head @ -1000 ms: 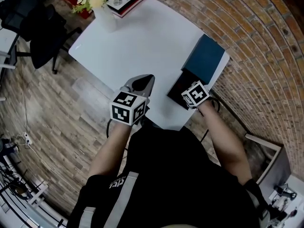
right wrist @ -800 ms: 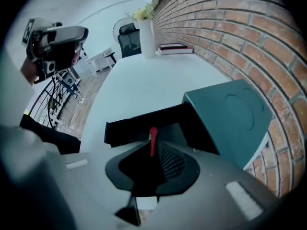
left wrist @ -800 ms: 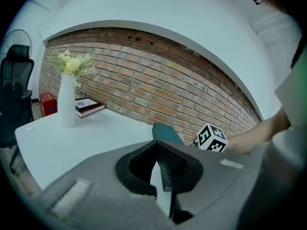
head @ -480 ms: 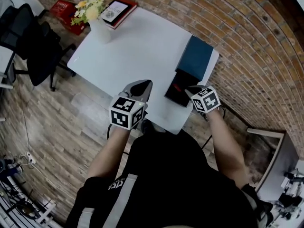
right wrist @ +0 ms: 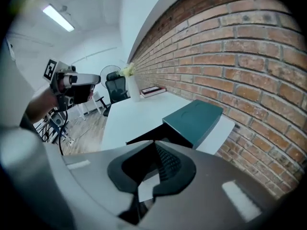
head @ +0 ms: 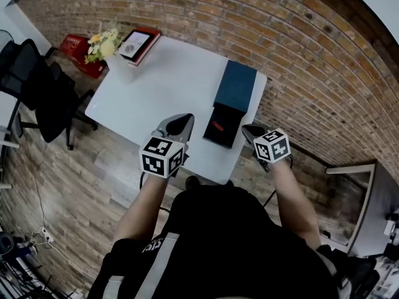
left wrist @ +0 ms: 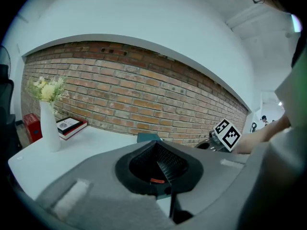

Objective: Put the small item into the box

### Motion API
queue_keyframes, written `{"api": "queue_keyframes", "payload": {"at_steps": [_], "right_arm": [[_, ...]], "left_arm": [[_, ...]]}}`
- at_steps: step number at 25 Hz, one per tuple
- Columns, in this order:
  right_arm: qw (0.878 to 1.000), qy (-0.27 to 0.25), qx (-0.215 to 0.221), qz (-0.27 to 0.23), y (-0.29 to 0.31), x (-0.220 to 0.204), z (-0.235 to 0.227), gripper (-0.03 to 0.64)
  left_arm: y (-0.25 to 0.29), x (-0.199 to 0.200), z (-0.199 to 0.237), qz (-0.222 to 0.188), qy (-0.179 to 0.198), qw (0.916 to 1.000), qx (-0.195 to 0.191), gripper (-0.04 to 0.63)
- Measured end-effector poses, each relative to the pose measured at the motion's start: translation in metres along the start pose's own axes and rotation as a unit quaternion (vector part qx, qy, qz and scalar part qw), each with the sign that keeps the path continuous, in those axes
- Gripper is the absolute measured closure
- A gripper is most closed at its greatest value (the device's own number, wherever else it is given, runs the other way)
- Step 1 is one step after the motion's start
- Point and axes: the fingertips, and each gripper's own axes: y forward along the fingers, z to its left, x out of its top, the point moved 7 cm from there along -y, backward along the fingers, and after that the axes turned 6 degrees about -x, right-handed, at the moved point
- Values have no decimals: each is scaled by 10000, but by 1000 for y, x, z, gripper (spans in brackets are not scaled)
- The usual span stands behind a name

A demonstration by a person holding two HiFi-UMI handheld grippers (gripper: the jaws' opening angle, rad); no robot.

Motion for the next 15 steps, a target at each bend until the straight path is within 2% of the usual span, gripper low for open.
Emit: {"api": "queue_keyframes", "payload": {"at_steps": [3,8,10,15], "right_arm": [[9987,334,-23,-385,-21,-6,-17,615],[9969,304,53,-728,-60,-6,-54,616],[9938,461,39,-1010,-75,-2,-70,617],[9844,612,389,-1605,-103,4,-89,617]], "left_arm": [[7,5,-13,-47,67,9999,126,589],[20,15,-40,-219,119,9985,478,589],[23,16,-54,-255,118,9976,635,589],[31,17,-89,-304,199,9946,973,589]]}}
